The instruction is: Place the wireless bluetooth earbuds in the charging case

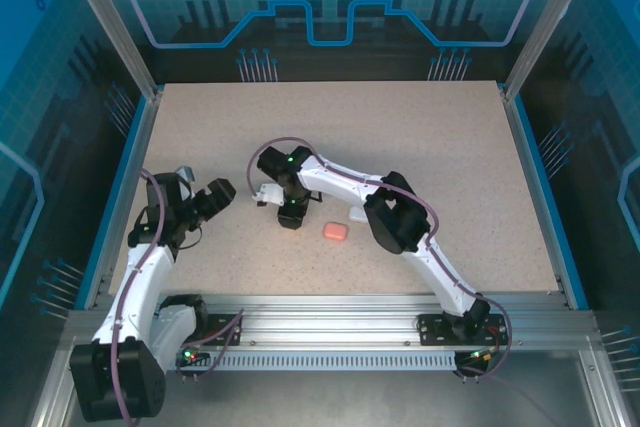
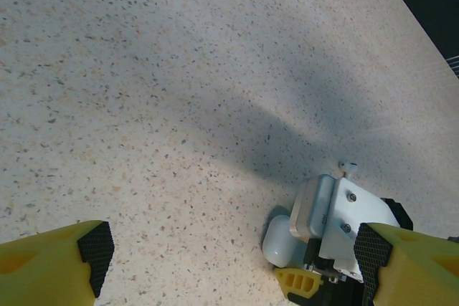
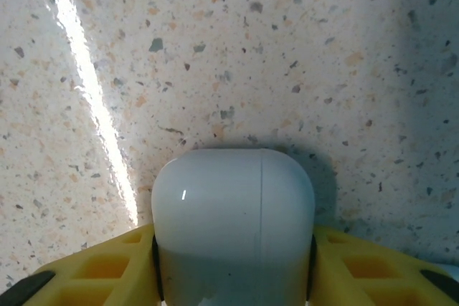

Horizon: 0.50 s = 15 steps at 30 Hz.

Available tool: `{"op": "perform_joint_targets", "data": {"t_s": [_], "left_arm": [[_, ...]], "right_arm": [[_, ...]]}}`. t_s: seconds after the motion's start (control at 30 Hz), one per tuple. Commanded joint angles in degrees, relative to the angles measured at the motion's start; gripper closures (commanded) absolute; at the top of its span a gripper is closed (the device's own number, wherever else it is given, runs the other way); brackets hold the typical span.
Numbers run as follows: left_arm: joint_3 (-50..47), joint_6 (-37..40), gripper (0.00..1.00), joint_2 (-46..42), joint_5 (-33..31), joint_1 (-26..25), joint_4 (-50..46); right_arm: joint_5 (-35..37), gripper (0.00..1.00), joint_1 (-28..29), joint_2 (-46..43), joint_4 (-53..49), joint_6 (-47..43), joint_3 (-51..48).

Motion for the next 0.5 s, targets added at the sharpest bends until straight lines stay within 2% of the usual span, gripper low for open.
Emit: {"op": "perform_joint_targets", "data": {"t_s": [0.0,0.13,0.3,0.4,0.47], "left_arm": [[0.47,1.39,0.1,0.24,4.06,0.54,0.86],[0.64,1.39,0.11,0.41,7.52,0.53,2.15],[0.86,0.65,0.11,1.16,10.88,0.53,3.66],[0.64,-0.08,0.11,2.26,15.09,0.51,5.72],[0.15,-1.18,0.13,3.64,20.16,0.44,8.97]], "right_arm": [[-0.46,0.6,-1.13,-2.22,-1.35,1.11,-3.88],[-0.31,0.66,-2.11,-8.48,4.94,1.23,-9.27],[-0.7,0.67,-3.46,-16.51,11.81,0.82,-16.94],[-1.79,0.67,-4.83,-22.44,15.92,0.95,-22.94],[-2.83,0.67,-5.82,-27.07,19.36,1.08,-27.72]]}}
